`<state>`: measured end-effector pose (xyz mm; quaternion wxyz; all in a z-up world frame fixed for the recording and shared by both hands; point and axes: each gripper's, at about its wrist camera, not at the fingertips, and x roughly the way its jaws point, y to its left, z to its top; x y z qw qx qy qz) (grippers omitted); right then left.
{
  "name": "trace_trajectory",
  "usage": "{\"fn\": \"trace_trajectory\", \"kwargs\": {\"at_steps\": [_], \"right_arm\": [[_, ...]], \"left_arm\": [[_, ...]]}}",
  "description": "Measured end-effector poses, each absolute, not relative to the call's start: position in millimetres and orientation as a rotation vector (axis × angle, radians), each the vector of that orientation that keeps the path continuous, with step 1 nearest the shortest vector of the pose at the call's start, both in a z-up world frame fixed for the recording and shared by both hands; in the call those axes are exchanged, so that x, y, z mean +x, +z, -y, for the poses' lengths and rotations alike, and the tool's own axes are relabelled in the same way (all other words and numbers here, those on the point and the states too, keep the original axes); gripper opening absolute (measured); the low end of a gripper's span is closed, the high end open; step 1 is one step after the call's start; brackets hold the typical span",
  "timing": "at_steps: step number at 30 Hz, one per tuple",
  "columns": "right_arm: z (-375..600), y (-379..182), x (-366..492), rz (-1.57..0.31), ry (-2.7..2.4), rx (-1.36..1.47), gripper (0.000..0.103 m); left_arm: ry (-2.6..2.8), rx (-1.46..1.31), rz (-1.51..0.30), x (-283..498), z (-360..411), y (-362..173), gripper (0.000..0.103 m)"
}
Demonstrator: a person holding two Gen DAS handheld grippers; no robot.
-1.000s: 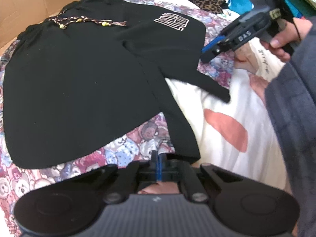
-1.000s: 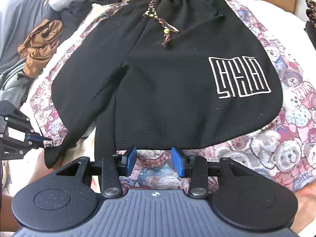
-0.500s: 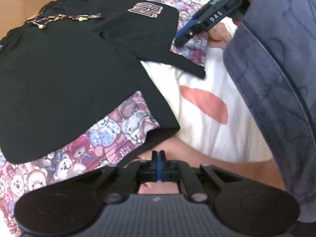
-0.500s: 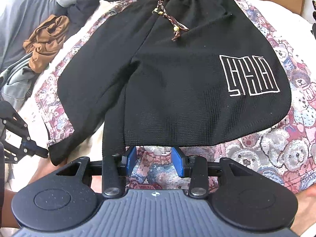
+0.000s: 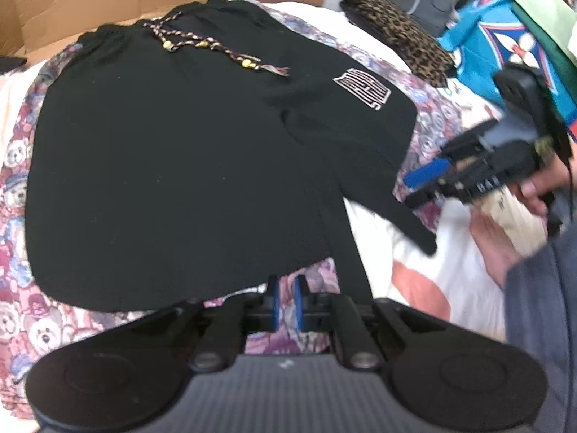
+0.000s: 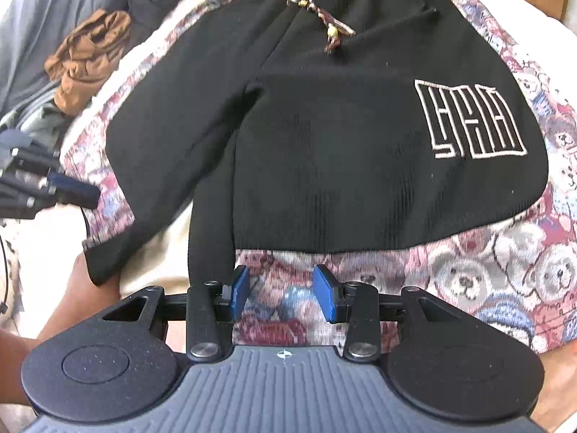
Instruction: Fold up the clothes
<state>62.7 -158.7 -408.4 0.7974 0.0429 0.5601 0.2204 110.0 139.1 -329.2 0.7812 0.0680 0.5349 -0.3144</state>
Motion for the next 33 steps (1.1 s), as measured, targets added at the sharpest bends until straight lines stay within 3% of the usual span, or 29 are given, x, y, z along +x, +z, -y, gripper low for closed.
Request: {"fn": "trace_trajectory", "kwargs": {"at_steps": [9, 15, 19, 25, 27, 29, 33], "right_arm": [[166, -402, 59, -1.224, 0.475, 0.130, 0.046], [169, -394, 65, -1.226, 0.470, 0.107, 0.046], [170, -389, 69, -1.221, 0.465, 0.102, 0.046], [172, -385, 70, -1.222, 0.455, 0.099, 0.046], [173, -384, 70, -1.221, 0.453, 0.096, 0.046], [175, -383, 70, -1.218, 0.448, 0.093, 0.046], [181, -383, 72, -1.219, 0.417, 0.103, 0.046]], "left_arm": [[-0.715, 0.146, -1.217, 92, -128, -355, 0.003], [-0.673, 0.067, -1.208, 92, -148, -343, 0.004], [-0.581, 0.024, -1.174, 92, -182, -329, 0.015], [-0.390, -0.029, -1.160, 97, -247, -318, 0.018], [-0.334, -0.037, -1.157, 98, -270, -313, 0.023], [-0.276, -0.031, -1.147, 99, -290, -308, 0.038], [-0.152, -0.043, -1.121, 102, -321, -306, 0.045]]}}
